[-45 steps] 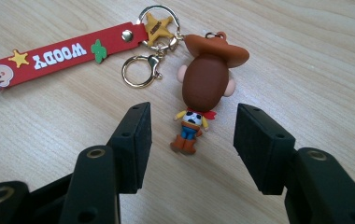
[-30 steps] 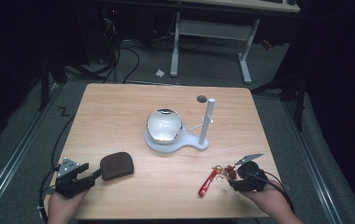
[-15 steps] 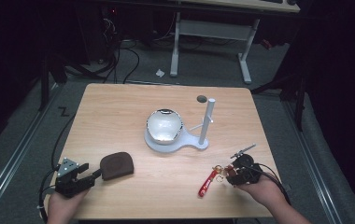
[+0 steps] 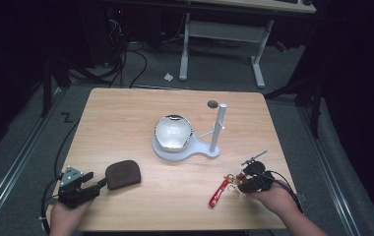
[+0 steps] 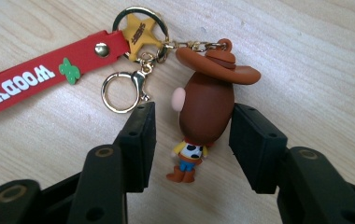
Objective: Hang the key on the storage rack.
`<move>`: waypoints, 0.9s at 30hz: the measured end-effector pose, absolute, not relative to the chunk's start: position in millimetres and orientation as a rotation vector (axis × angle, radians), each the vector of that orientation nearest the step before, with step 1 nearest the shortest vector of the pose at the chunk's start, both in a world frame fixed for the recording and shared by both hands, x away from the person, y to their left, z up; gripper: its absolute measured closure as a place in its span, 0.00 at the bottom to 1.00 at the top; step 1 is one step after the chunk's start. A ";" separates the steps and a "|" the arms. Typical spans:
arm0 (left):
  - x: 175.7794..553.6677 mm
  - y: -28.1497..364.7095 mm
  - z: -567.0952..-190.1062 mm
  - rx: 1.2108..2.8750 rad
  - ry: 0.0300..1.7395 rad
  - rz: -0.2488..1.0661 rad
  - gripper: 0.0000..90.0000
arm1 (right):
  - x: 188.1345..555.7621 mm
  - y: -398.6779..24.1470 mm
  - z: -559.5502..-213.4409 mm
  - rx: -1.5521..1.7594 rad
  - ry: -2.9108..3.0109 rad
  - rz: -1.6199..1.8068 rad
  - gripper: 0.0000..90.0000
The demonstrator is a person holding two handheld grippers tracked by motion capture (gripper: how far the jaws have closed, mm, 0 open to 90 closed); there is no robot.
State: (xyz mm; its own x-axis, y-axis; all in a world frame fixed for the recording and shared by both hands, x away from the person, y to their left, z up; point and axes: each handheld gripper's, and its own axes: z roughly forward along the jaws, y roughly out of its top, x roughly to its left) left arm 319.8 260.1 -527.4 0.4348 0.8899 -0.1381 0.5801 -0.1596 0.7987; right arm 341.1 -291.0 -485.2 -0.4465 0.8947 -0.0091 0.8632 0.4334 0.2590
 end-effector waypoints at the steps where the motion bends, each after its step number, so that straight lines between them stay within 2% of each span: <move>1: 319.8 260.1 -527.4 1.854 1.250 0.468 0.45 | 341.7 -290.8 -485.7 1.560 2.536 0.326 0.59; 10: 320.0 260.8 -528.0 1.852 1.253 0.464 0.45 | 346.2 -289.6 -490.3 1.558 2.541 0.338 0.63; 19: 320.3 261.6 -528.2 1.853 1.256 0.465 0.45 | 349.1 -288.7 -492.1 1.548 2.545 0.339 0.72; 27: 319.8 261.6 -528.0 1.853 1.257 0.467 0.45 | 348.5 -289.6 -491.7 1.553 2.543 0.354 0.74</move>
State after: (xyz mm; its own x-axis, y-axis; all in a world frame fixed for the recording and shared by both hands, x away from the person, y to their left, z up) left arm 319.8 261.6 -528.0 0.4309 0.8914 -0.1404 0.5834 -0.1564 0.7970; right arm 348.5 -289.6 -491.7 -0.4572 0.8894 0.0023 0.8563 0.4395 0.2714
